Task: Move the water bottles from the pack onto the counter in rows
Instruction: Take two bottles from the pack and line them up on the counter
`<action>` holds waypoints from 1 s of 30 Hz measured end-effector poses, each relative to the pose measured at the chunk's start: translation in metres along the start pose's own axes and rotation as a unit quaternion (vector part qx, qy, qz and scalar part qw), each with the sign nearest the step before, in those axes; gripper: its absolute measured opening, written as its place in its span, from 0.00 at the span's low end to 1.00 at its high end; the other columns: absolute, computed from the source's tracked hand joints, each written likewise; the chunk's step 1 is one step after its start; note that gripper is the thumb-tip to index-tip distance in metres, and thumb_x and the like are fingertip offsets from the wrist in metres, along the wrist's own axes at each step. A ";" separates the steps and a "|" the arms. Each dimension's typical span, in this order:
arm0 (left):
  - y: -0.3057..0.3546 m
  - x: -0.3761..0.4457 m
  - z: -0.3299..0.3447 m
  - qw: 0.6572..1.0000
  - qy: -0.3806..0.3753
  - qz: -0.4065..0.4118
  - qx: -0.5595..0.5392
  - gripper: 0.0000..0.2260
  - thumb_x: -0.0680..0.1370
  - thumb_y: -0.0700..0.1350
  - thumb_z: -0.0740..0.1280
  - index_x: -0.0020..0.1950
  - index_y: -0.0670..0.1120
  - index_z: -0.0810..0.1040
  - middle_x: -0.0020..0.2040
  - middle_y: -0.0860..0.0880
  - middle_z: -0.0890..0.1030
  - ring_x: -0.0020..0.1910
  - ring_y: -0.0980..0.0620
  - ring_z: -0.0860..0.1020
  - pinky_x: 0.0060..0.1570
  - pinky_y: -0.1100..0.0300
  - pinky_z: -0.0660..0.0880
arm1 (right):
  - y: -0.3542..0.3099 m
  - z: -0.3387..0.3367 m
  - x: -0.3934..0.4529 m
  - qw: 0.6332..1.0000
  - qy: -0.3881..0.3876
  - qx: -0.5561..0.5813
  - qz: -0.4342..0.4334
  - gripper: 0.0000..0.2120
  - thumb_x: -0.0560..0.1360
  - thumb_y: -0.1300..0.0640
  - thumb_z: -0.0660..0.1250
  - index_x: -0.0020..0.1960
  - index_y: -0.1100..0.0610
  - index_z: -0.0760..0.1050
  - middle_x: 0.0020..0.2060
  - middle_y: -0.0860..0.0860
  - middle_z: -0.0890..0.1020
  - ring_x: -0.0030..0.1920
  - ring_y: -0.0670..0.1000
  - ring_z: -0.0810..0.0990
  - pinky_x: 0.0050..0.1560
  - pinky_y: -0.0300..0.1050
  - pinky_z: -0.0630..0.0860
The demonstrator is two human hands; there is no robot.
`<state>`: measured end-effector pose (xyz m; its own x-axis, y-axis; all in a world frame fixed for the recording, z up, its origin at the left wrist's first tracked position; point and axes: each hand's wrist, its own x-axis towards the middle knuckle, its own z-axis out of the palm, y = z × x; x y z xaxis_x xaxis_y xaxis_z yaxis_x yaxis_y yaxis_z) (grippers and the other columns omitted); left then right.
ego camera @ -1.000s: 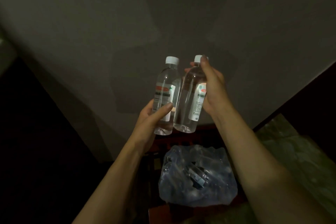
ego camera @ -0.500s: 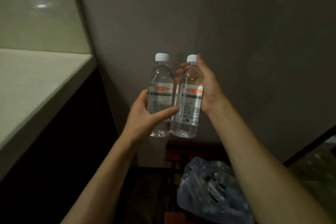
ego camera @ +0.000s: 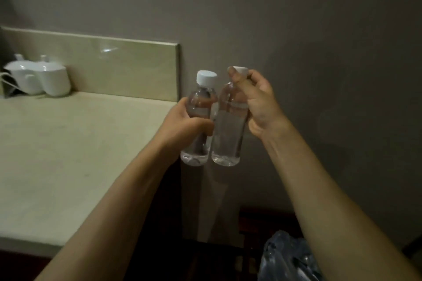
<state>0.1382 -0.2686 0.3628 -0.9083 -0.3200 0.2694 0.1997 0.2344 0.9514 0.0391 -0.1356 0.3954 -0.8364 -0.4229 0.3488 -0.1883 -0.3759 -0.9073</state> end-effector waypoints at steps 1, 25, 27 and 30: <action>0.003 0.001 -0.015 1.000 -0.002 0.005 -0.001 0.18 0.65 0.35 0.71 0.53 0.45 0.80 0.47 0.42 0.85 0.49 0.40 0.84 0.51 0.46 0.82 | 0.001 0.017 0.001 1.000 0.004 -0.010 -0.013 0.08 0.71 0.51 0.75 0.43 0.51 0.77 0.35 0.48 0.80 0.35 0.46 0.81 0.36 0.48 0.80; -0.042 0.049 -0.253 0.997 0.049 0.036 0.038 0.28 0.72 0.39 0.74 0.70 0.50 0.71 0.59 0.50 0.81 0.57 0.54 0.81 0.52 0.61 0.78 | 0.093 0.261 0.071 0.983 0.170 -0.060 -0.025 0.16 0.70 0.51 0.76 0.49 0.49 0.69 0.49 0.51 0.80 0.48 0.51 0.80 0.43 0.44 0.77; -0.043 0.057 -0.258 0.997 0.060 0.044 0.030 0.27 0.72 0.37 0.73 0.70 0.48 0.71 0.57 0.50 0.82 0.54 0.55 0.82 0.47 0.66 0.79 | 0.098 0.269 0.081 0.983 0.174 -0.051 -0.023 0.16 0.69 0.50 0.76 0.47 0.49 0.68 0.46 0.49 0.79 0.44 0.48 0.79 0.38 0.39 0.73; -0.048 0.070 -0.269 0.996 0.067 0.049 0.038 0.25 0.72 0.33 0.70 0.67 0.47 0.72 0.54 0.47 0.82 0.53 0.52 0.83 0.47 0.64 0.78 | 0.110 0.281 0.092 0.984 0.175 -0.047 -0.007 0.16 0.69 0.51 0.76 0.47 0.49 0.68 0.42 0.46 0.77 0.40 0.44 0.77 0.36 0.35 0.70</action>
<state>0.1638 -0.5493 0.3759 -0.8281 -0.4103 0.3819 0.2510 0.3379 0.9071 0.0861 -0.4478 0.3938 -0.9562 -0.1034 0.2739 -0.2335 -0.2950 -0.9265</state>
